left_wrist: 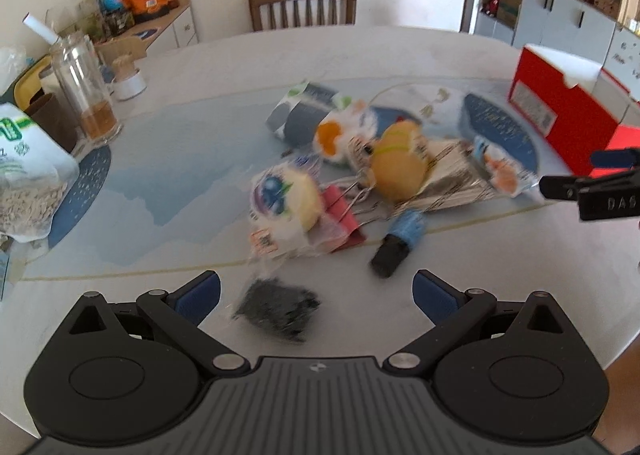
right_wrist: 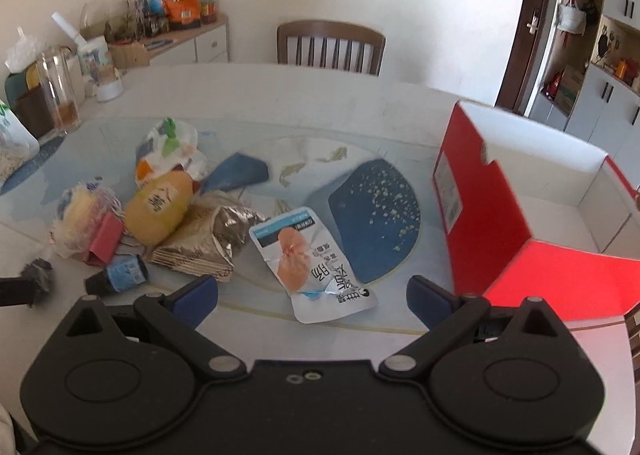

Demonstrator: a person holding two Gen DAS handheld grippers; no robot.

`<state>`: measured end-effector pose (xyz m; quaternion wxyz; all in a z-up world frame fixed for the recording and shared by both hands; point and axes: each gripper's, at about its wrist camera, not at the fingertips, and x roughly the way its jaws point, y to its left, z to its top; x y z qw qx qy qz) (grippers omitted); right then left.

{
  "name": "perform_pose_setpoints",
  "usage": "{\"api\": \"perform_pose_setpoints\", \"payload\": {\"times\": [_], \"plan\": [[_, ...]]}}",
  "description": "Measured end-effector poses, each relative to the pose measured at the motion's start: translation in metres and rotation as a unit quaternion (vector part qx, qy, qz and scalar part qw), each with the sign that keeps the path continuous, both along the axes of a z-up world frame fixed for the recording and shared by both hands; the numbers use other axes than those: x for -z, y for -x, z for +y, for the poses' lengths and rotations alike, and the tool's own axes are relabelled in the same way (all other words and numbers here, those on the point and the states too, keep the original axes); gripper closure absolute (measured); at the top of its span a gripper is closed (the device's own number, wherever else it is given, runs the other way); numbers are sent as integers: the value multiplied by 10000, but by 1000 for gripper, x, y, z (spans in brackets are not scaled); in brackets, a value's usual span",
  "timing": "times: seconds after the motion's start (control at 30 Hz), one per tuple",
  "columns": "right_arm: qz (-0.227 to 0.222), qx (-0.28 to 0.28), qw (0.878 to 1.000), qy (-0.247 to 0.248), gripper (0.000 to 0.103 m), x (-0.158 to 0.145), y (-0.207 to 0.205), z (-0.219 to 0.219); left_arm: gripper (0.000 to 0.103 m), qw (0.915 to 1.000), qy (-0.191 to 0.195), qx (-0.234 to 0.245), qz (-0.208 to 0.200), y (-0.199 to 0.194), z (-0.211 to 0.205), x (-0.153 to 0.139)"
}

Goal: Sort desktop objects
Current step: 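Grasp the black bag with the left tool while the right tool grasps the white shrimp packet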

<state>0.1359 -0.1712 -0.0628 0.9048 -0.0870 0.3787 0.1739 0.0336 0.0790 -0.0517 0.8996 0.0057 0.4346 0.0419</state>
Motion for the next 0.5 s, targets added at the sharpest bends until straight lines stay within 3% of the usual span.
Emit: {"api": "perform_pose_setpoints", "payload": {"times": [0.5], "plan": [[319,-161,9992,176,2,40,-62,12,1,9991,165,106,373,-13,31,39]]}}
